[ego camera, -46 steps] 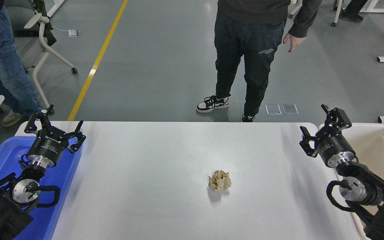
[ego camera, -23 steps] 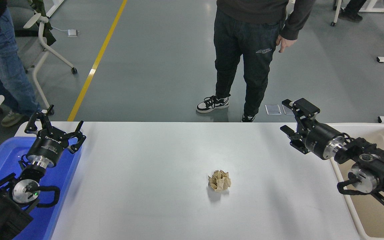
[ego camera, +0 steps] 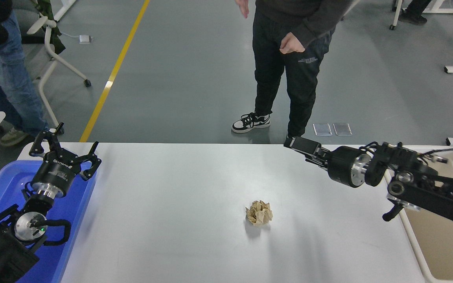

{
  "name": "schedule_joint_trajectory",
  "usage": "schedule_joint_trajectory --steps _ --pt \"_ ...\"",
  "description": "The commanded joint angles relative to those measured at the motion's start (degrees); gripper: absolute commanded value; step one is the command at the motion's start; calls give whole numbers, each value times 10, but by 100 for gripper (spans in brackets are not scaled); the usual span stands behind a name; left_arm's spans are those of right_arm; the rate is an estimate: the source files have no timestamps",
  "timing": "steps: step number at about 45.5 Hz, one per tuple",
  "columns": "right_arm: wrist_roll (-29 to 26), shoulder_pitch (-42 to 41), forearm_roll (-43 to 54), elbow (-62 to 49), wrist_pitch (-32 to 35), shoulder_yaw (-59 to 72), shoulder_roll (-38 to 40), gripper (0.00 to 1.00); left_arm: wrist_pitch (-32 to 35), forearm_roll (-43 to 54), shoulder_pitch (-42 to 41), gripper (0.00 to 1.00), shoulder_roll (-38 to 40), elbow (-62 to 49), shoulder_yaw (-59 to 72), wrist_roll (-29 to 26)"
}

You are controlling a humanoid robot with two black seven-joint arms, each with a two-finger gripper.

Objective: Clean the table surface

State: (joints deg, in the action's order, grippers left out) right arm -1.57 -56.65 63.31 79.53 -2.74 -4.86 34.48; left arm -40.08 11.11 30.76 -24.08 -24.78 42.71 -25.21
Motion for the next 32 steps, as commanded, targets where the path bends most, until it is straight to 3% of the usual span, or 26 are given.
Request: schedule_joint_trajectory --steps 1,15,32 --pt "-8 -42 130 -22 -5 95 -63 99 0 0 0 100 0 0 0 0" --pt "-5 -61 230 -90 -9 140 -147 99 0 0 0 100 0 0 0 1" --pt "8 -66 320 -160 -70 216 -201 99 0 0 0 100 0 0 0 0"
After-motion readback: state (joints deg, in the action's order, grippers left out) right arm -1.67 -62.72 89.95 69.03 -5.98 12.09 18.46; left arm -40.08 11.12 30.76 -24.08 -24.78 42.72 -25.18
